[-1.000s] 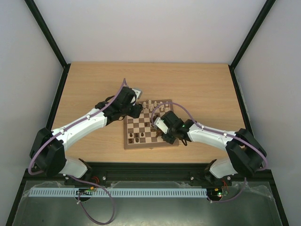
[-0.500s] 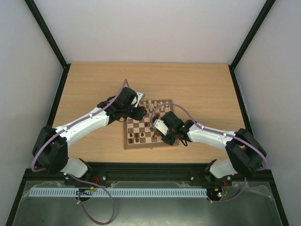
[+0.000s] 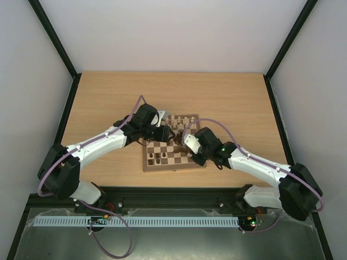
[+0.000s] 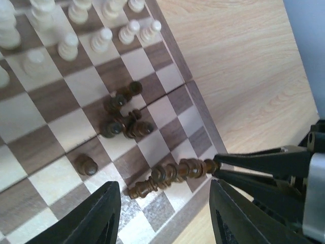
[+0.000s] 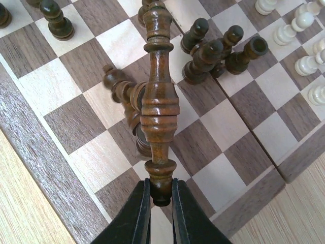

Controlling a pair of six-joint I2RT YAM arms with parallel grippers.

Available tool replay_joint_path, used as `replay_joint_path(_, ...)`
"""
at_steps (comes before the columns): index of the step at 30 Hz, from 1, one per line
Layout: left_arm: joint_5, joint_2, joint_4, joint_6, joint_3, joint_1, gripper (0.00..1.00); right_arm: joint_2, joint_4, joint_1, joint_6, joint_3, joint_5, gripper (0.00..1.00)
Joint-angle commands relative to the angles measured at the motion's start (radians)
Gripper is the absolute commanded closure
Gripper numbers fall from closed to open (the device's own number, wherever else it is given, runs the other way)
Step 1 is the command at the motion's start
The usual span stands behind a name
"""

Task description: Set up the chess pieces on the board

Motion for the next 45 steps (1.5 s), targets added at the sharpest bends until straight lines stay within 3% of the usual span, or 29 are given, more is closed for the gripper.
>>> replay_joint_path(1, 0.116, 0.008, 0.079, -0.096, -0.045, 0.008, 0.49, -0.029, 0.010, -0.023, 0.005, -0.027, -0.027, 0.96)
replay_joint_path(19, 0.209, 0.182, 0.228, -0.166, -0.052, 0.031, 0.59, -0.054, 0.015, -0.046, 0.007, -0.034, -0.058, 0.97)
replay_joint_path(34, 0.312, 0.231, 0.288, -0.187, -0.036, 0.015, 0.64, -0.039, 0.026, -0.047, 0.012, -0.031, -0.056, 0.97)
replay_joint_path(39, 0.326, 0.241, 0.302, -0.191, -0.029, 0.005, 0.71, -0.034, 0.025, -0.047, 0.012, -0.031, -0.055, 0.96)
replay_joint_path(45, 0.274, 0.240, 0.278, -0.159, -0.001, 0.002, 0.85, -0.015, 0.020, -0.048, 0.003, -0.033, -0.062, 0.96)
